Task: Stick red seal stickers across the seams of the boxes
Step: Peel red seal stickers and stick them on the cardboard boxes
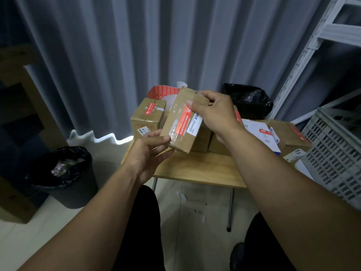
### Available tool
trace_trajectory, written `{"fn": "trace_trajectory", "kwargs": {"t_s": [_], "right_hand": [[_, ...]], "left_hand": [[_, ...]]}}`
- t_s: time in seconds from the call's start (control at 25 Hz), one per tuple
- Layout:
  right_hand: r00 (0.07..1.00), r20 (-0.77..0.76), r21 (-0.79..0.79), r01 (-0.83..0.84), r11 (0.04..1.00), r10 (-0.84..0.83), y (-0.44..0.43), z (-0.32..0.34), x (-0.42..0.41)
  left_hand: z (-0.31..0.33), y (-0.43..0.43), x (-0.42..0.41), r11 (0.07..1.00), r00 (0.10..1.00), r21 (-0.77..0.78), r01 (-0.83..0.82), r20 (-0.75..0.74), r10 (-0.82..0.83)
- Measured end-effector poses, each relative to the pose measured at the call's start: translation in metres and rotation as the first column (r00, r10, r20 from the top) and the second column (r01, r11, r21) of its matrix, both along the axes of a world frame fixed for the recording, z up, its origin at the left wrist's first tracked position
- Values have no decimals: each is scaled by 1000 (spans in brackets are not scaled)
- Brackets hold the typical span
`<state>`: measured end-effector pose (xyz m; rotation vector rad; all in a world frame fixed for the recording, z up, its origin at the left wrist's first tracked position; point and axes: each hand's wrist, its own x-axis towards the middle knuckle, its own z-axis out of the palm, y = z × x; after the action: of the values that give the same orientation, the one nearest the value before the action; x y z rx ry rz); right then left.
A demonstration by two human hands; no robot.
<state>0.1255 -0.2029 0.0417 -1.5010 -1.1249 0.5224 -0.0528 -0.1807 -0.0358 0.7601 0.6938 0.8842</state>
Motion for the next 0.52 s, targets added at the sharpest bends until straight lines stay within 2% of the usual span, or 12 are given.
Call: {"fn": "trace_trajectory", "kwargs": {"t_s": [0.08,0.4,0.52], "right_hand": [[1000,-24,-22,-10,1000,10,11,-5,0],[992,121,-173,41,984,-21,43,-24,-5],[993,114,-190,55,980,-34,45,-27,-4]], "left_hand": [[-3,3,-7,999,1000,-45,-10,-1,10],[-11,14,-13,996,997,-75,-41,-68,36],[-15,18,-9,994,996,-87,-70,-67,64]]}}
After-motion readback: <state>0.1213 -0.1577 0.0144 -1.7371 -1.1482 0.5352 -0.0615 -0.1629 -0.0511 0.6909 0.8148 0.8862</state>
